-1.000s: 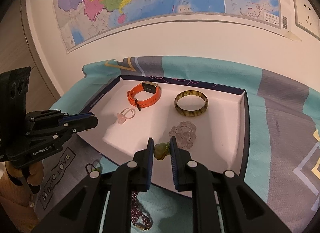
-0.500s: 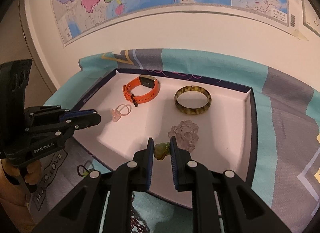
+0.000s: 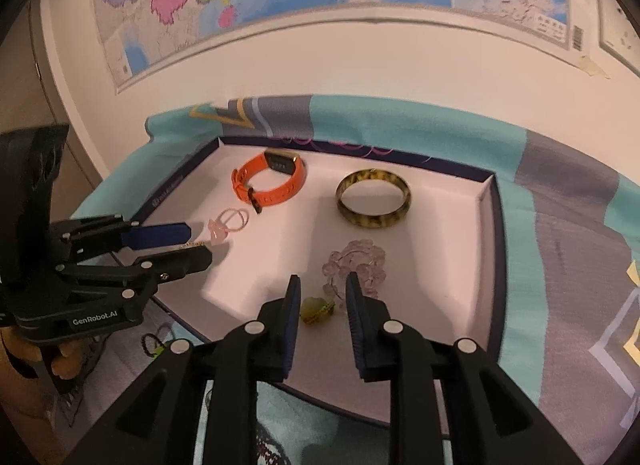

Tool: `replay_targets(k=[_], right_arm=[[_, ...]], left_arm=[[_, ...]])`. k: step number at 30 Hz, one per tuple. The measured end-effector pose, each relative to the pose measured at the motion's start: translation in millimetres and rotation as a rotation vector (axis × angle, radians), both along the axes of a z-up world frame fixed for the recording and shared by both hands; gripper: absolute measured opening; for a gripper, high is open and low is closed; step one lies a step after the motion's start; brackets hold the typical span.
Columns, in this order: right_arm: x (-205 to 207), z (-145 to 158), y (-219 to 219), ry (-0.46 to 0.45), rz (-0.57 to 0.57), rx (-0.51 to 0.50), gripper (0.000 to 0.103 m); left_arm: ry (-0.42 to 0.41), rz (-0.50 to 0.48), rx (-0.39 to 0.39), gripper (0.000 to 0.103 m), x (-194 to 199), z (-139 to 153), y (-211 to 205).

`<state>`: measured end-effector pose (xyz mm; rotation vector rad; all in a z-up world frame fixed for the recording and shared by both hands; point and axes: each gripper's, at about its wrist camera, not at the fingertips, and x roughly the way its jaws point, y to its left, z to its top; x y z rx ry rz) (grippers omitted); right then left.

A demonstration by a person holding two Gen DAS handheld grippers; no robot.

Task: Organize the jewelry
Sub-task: 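Carry the gold ring and yellow pendant into the box and open both grippers, then grasp the black ring with the left gripper while the right gripper grasps the dark red beaded bracelet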

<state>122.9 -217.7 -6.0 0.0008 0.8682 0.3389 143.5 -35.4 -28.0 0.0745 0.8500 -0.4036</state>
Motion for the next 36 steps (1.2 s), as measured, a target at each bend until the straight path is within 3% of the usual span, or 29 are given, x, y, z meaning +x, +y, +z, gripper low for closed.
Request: replay_targets(k=[12,22,31,34,36], right_arm=[[-49,18,-21,-0.039,0.001,0.041,0.027],[-83,-6,-4,0.019,0.077,0.014,0.027],[-86,-21,13,0.063,0.125,-0.018,0.031],[-85,-24,13,0.067,0.120,-0.021,0.028],[-85,-24,13,0.061,0.111,-0.041,0.017]], left_arm=[[-0.142,0.007,-0.045,0.054,-56,40,26],[-0.125,-0.025,-0.008,0.056,-91,27,30],[-0.079,-0.042,0.015,0.057,-102,10,31],[-0.069,-0.055,0.019,0.058,-103,6,27],[-0.064,-0.065,0.021,0.058,-103,4,23]])
